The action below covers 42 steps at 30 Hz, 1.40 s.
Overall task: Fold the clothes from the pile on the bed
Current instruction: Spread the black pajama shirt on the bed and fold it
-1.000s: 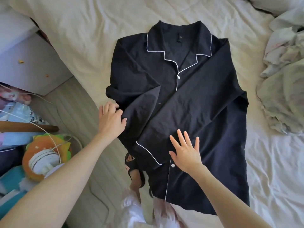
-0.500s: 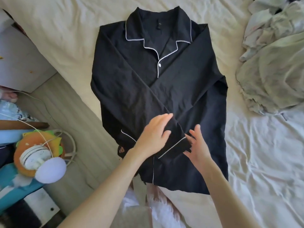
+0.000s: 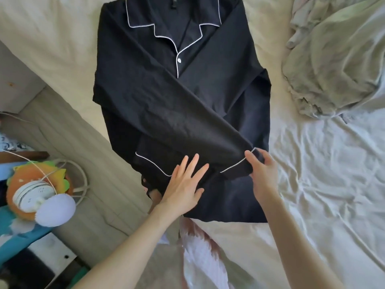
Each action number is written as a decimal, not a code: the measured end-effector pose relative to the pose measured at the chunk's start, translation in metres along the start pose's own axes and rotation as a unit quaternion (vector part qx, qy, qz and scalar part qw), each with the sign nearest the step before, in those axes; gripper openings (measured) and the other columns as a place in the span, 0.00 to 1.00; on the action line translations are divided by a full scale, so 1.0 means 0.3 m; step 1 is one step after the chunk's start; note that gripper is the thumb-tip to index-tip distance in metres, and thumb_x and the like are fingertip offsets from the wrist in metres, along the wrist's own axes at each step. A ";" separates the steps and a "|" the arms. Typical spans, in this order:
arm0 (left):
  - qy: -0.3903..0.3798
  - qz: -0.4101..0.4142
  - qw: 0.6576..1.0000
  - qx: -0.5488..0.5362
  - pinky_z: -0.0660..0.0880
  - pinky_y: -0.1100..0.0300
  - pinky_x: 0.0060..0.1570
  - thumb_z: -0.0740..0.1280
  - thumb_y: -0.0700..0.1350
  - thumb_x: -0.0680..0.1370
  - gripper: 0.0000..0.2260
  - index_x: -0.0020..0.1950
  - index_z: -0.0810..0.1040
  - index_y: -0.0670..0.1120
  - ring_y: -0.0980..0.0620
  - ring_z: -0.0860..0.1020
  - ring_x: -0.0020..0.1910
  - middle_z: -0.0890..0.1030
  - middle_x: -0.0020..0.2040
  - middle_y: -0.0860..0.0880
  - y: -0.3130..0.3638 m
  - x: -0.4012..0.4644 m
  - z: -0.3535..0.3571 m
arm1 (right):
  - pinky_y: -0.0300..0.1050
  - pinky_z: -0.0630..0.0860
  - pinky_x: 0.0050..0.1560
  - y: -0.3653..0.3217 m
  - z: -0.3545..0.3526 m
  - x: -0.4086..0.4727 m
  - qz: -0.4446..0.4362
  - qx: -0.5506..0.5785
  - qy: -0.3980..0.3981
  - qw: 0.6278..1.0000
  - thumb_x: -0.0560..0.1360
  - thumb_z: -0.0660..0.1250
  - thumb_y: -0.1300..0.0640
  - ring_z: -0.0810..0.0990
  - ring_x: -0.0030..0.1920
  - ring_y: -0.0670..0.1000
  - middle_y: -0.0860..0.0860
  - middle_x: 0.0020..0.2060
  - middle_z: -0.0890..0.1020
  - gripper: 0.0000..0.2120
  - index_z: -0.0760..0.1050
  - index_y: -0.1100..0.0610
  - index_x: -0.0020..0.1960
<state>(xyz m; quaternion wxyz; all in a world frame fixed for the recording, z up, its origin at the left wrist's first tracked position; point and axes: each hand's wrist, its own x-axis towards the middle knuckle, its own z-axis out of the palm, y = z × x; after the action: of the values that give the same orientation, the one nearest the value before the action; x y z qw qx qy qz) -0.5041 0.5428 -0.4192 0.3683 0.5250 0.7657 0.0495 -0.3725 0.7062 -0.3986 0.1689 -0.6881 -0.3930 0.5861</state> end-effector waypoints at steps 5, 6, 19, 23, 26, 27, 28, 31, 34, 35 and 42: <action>-0.031 -0.019 0.997 -0.070 0.57 0.56 0.70 0.59 0.46 0.81 0.18 0.71 0.67 0.48 0.51 0.56 0.75 0.62 0.74 0.49 0.020 0.046 0.005 | 0.47 0.77 0.50 0.023 -0.051 0.079 0.060 -0.115 0.041 0.991 0.77 0.65 0.54 0.77 0.45 0.51 0.52 0.49 0.76 0.20 0.69 0.59 0.67; 0.005 -0.022 0.995 -0.100 0.60 0.57 0.68 0.59 0.45 0.81 0.16 0.69 0.70 0.47 0.52 0.61 0.72 0.67 0.71 0.50 0.009 0.047 -0.004 | 0.50 0.77 0.54 0.029 -0.055 0.086 0.071 -0.132 0.038 0.988 0.77 0.65 0.53 0.78 0.45 0.51 0.53 0.52 0.77 0.23 0.66 0.59 0.69; 0.043 -0.305 0.894 -0.326 0.66 0.51 0.65 0.60 0.42 0.81 0.18 0.71 0.67 0.46 0.46 0.68 0.69 0.68 0.71 0.45 -0.328 0.027 -0.215 | 0.46 0.69 0.38 0.046 0.011 0.020 0.103 -0.213 0.127 0.963 0.74 0.60 0.62 0.69 0.38 0.55 0.54 0.36 0.70 0.08 0.65 0.56 0.38; 0.117 -0.331 0.850 -0.392 0.69 0.54 0.63 0.59 0.39 0.81 0.15 0.68 0.70 0.46 0.51 0.73 0.60 0.73 0.67 0.46 -0.373 0.021 -0.280 | 0.57 0.65 0.61 -0.094 0.112 0.000 -0.039 -0.406 0.132 0.903 0.77 0.61 0.56 0.68 0.65 0.61 0.59 0.66 0.69 0.22 0.64 0.61 0.69; 0.217 -0.374 0.732 -0.526 0.73 0.55 0.57 0.59 0.37 0.80 0.14 0.65 0.72 0.45 0.51 0.74 0.56 0.74 0.63 0.45 -0.431 0.056 -0.374 | 0.58 0.63 0.63 -0.223 0.294 0.019 -0.159 -0.431 0.053 0.887 0.79 0.60 0.54 0.66 0.67 0.59 0.56 0.67 0.69 0.20 0.65 0.58 0.69; 0.239 -0.388 0.677 -0.578 0.74 0.56 0.54 0.59 0.37 0.81 0.14 0.66 0.72 0.44 0.51 0.74 0.56 0.74 0.63 0.45 -0.459 0.075 -0.413 | 0.56 0.64 0.63 -0.261 0.372 0.032 -0.186 -0.427 0.020 0.885 0.79 0.60 0.54 0.68 0.65 0.58 0.55 0.65 0.70 0.18 0.66 0.58 0.68; 0.251 -0.396 0.631 -0.618 0.74 0.57 0.53 0.58 0.37 0.81 0.15 0.67 0.71 0.43 0.50 0.74 0.56 0.74 0.63 0.44 -0.479 0.094 -0.449 | 0.54 0.65 0.62 -0.298 0.442 0.037 -0.206 -0.420 -0.012 0.884 0.79 0.60 0.54 0.70 0.63 0.57 0.55 0.63 0.72 0.17 0.67 0.59 0.66; 0.249 -0.410 0.550 -0.683 0.73 0.54 0.56 0.57 0.37 0.82 0.17 0.70 0.67 0.42 0.48 0.74 0.60 0.73 0.66 0.43 -0.581 0.153 -0.548 | 0.53 0.68 0.61 -0.396 0.714 0.063 -0.266 -0.462 -0.121 0.838 0.80 0.59 0.53 0.71 0.61 0.56 0.54 0.59 0.75 0.16 0.69 0.59 0.65; 0.207 -0.400 0.475 -0.756 0.68 0.52 0.61 0.52 0.38 0.83 0.18 0.73 0.62 0.41 0.45 0.68 0.69 0.68 0.70 0.42 -0.682 0.205 -0.599 | 0.53 0.67 0.62 -0.478 0.992 0.102 -0.335 -0.533 -0.189 0.754 0.80 0.59 0.51 0.69 0.64 0.55 0.53 0.62 0.74 0.18 0.68 0.57 0.67; 0.187 -0.399 0.454 -0.774 0.67 0.52 0.62 0.51 0.38 0.83 0.18 0.74 0.61 0.41 0.44 0.67 0.70 0.67 0.71 0.42 -0.706 0.218 -0.606 | 0.53 0.67 0.62 -0.512 1.077 0.117 -0.358 -0.530 -0.188 0.745 0.80 0.59 0.51 0.69 0.64 0.55 0.53 0.62 0.73 0.19 0.67 0.57 0.68; 0.161 -0.408 0.383 -0.813 0.69 0.51 0.60 0.64 0.44 0.80 0.20 0.70 0.67 0.41 0.44 0.70 0.67 0.70 0.68 0.41 -0.791 0.282 -0.590 | 0.50 0.71 0.60 -0.693 1.462 0.241 -0.292 -0.468 -0.176 0.815 0.78 0.61 0.45 0.71 0.61 0.54 0.54 0.61 0.74 0.23 0.66 0.59 0.67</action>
<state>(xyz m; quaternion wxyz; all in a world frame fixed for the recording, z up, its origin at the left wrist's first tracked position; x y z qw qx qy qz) -0.8103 0.5636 -0.4441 0.4645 -0.4186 0.5271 0.5755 -0.8554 0.7913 -0.4155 -0.0826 -0.4225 -0.8251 0.3659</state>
